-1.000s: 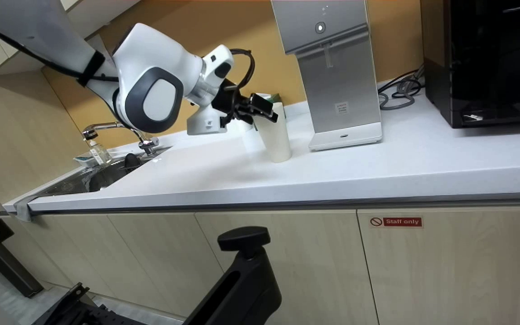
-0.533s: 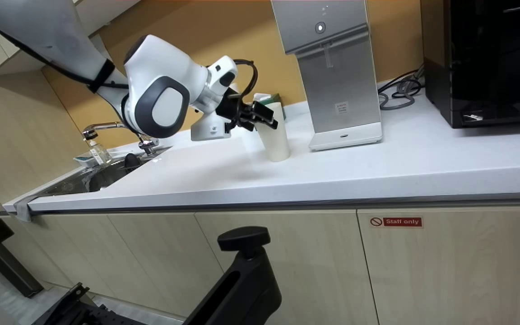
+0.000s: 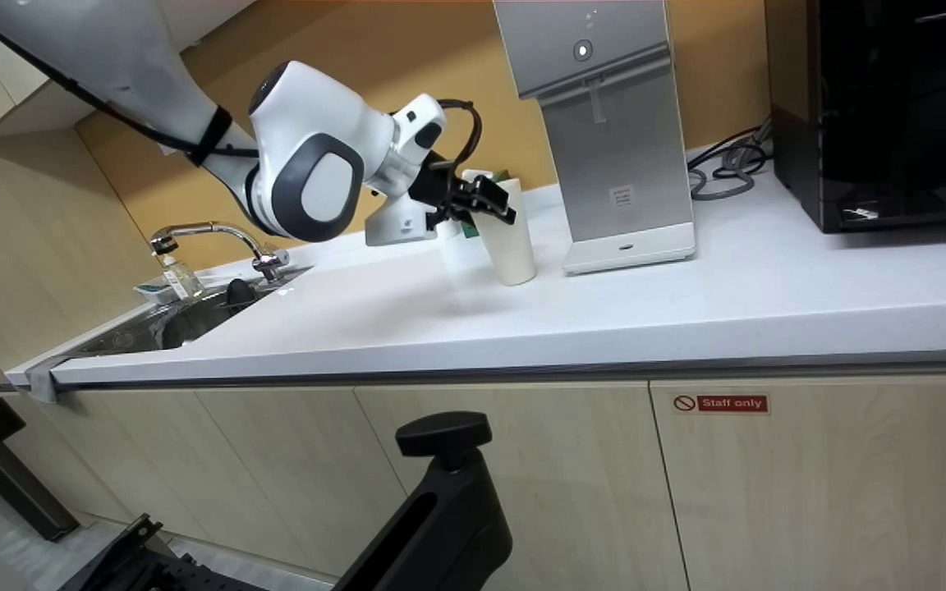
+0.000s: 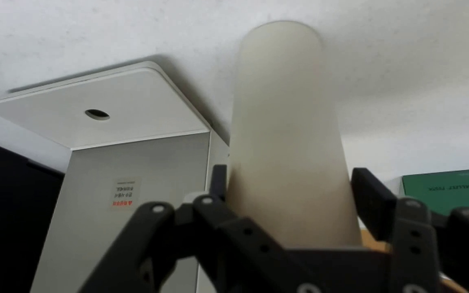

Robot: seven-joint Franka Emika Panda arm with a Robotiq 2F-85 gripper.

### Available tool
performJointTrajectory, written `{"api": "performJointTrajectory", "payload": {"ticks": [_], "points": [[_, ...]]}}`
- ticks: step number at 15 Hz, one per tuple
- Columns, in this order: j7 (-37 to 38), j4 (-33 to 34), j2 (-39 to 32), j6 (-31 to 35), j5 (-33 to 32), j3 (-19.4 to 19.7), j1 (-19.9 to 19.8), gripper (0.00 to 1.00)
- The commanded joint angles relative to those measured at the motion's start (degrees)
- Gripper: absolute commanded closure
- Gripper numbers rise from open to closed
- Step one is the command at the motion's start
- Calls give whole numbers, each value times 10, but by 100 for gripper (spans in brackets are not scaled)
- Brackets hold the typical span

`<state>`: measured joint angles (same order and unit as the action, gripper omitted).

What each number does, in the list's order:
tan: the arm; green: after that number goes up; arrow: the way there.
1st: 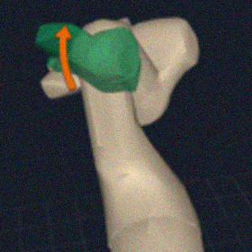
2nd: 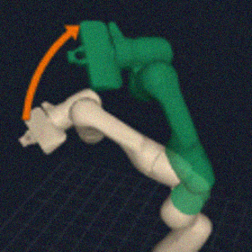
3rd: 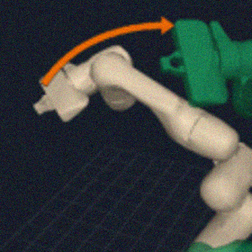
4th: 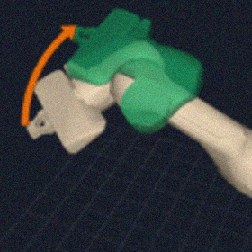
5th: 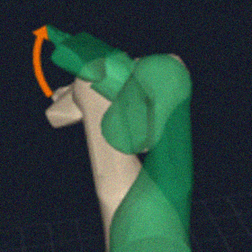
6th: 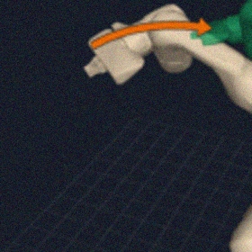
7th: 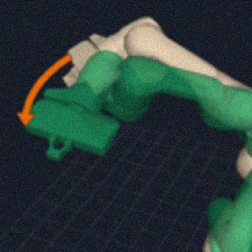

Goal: Put the cup on the water dispenser

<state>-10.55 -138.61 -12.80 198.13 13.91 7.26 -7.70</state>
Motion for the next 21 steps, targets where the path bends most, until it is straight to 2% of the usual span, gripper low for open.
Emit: {"api": "performJointTrajectory", "payload": {"ticks": [1, 5, 9, 11, 15, 21], "points": [[3, 23, -16, 0, 10, 21, 22, 51], [-6, -7, 13, 0, 28, 46, 41, 58], [-9, -53, 59, 0, 22, 56, 41, 58], [-25, -64, 86, 1, 37, 79, 53, 58], [-66, -47, 117, 1, 84, 117, 64, 58], [-107, -26, 102, 0, 147, 122, 61, 58]]}}
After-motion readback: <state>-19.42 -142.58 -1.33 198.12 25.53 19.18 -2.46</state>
